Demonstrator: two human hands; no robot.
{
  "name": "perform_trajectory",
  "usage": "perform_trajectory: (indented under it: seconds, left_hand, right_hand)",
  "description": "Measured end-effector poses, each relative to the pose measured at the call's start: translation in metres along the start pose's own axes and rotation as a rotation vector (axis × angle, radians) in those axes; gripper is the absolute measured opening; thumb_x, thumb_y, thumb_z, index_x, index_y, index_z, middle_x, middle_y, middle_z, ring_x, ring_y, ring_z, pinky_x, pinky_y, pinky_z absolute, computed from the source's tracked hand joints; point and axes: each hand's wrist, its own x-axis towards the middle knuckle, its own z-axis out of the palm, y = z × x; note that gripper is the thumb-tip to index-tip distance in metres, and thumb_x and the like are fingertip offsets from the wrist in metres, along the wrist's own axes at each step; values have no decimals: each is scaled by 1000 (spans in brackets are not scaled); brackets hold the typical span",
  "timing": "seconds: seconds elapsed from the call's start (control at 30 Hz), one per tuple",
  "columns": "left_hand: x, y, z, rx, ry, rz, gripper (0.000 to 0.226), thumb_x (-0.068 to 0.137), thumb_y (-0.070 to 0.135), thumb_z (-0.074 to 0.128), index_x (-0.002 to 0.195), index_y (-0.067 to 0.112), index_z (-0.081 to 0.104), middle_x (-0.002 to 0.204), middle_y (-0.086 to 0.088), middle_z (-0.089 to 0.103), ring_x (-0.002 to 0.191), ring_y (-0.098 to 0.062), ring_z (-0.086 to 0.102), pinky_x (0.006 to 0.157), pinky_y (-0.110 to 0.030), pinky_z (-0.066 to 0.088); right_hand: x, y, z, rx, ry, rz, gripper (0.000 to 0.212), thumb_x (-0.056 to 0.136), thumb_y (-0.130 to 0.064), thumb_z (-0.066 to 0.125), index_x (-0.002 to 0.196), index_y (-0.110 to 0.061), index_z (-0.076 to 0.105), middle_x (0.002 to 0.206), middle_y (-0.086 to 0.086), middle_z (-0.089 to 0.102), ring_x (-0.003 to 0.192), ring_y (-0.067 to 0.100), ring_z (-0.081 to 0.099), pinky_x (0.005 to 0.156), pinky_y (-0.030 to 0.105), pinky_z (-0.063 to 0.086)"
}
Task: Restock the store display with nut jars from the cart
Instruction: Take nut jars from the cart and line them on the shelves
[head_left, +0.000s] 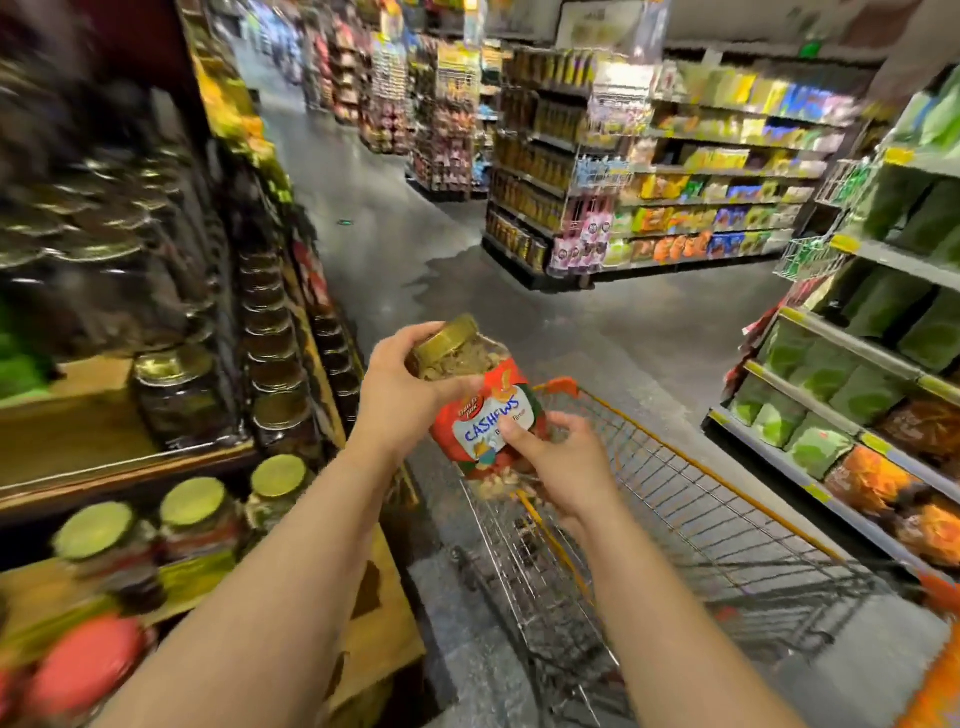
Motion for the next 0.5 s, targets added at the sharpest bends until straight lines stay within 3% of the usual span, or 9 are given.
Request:
perform_trajectory:
  seconds: [0.1,0.17,0.23,0.27,0.33,0.4,0.5]
  left_hand:
    - [-1,-2,-44,34,109,-2,83,41,56,92,118,42,65,122,8,65,109,-7,65,98,-40,56]
    - [0,-5,-76,32,154,-7,86,39,57,91,119,41,64,120,7,66,107,-7,67,95,-40,57]
    - [-1,-9,-106,49,179,-5,85,43,51,95,121,39,64,119,8,66,106,-8,67,94,-41,58]
    - [-2,-10,-121,58,183,-4,83,47,46,98,122,38,63,119,8,65,106,-7,67,93,-41,59]
    - [-1,-15,-154,81,198,2,79,55,34,100,125,34,63,121,10,62,108,-5,65,93,-40,59]
    - [4,-22,-187,98,216,4,78,56,32,100,124,36,62,123,11,59,110,-6,63,93,-41,59]
    - [13,-31,-231,102,215,-30,80,53,37,100,123,40,60,125,10,60,111,-8,64,91,-43,60]
  right_hand:
    - [-2,-4,40,-31,-101,-7,51,75,-36,90,108,-22,54,110,12,73,82,22,76,66,38,64]
    - [-1,-8,67,-75,-181,-11,62,66,-51,91,109,-28,52,116,9,71,91,27,76,75,50,64]
    - [1,-13,93,-155,-230,-50,77,54,-71,85,113,-33,53,120,0,70,100,23,73,84,53,62]
    - [1,-15,107,-197,-261,-65,80,56,-76,82,119,-35,54,123,-3,69,105,20,72,91,52,59]
    - [-4,-24,139,-248,-353,-96,72,75,-67,77,133,-32,52,127,-12,66,112,13,67,100,47,54]
    - [-8,-32,170,-263,-434,-132,56,88,-54,71,136,-33,49,122,-19,60,111,6,61,97,34,51]
    - [-7,-38,215,-275,-468,-210,51,88,-49,74,131,-34,52,118,-21,60,112,8,60,84,23,52]
